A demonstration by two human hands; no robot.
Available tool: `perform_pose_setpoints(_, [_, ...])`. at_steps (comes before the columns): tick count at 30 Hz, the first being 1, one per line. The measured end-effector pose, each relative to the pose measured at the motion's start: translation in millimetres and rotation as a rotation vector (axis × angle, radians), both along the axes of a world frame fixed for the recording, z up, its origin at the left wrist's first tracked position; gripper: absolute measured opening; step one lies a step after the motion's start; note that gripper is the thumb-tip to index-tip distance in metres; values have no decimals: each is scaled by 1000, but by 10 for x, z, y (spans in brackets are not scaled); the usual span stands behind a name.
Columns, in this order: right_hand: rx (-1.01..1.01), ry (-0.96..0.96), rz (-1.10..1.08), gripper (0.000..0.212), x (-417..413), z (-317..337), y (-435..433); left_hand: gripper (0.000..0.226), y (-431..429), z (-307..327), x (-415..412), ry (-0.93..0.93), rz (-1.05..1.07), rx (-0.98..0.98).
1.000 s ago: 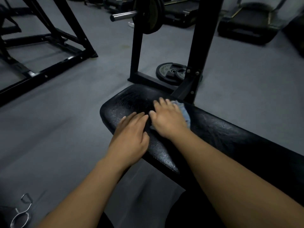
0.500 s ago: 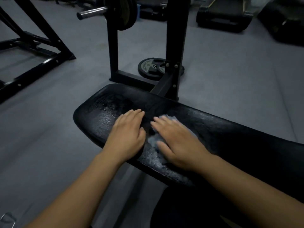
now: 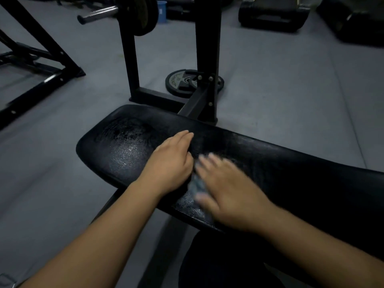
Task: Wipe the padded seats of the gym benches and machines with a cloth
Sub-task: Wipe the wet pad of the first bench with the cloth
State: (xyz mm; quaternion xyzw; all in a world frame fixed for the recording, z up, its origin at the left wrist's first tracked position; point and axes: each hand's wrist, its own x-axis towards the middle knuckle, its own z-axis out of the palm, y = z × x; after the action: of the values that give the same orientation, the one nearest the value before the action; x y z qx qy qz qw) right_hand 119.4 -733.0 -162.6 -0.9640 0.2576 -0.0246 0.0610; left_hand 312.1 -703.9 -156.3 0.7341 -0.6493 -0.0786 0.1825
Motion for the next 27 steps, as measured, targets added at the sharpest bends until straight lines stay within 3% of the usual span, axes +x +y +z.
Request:
perform_pose_setpoints(3, [-14, 27, 107, 74, -448, -21, 272, 60, 26, -28, -53, -23, -9, 19])
perform_pose_setpoints(6, [8, -3, -137, 87, -395, 1, -337, 59, -17, -52, -207, -71, -28, 63])
perform_pose_setpoints(10, [-54, 5, -410, 65, -124, -67, -1090, 63, -140, -45, -494, -92, -87, 15])
perform_pose_setpoints(14, [-12, -85, -203, 62, -219, -79, -581, 72, -248, -49, -637, -31, -148, -33])
perform_pose_setpoints(17, [30, -35, 0, 68, -598, 3, 17, 65, -240, -68, -659, 1, -147, -8])
perform_pose_setpoints(20, [-5, 6, 96, 65, -905, 12, 29, 67, -212, -79, -719, -42, -141, 29])
perform_pose_setpoints(25, [25, -56, -340, 59, -829, 78, -1035, 64, -154, -56, -903, -97, -174, 70])
perform_pose_setpoints(27, [-32, -52, -414, 50, -758, 30, -1136, 66, -156, -55, -978, -99, -197, 61])
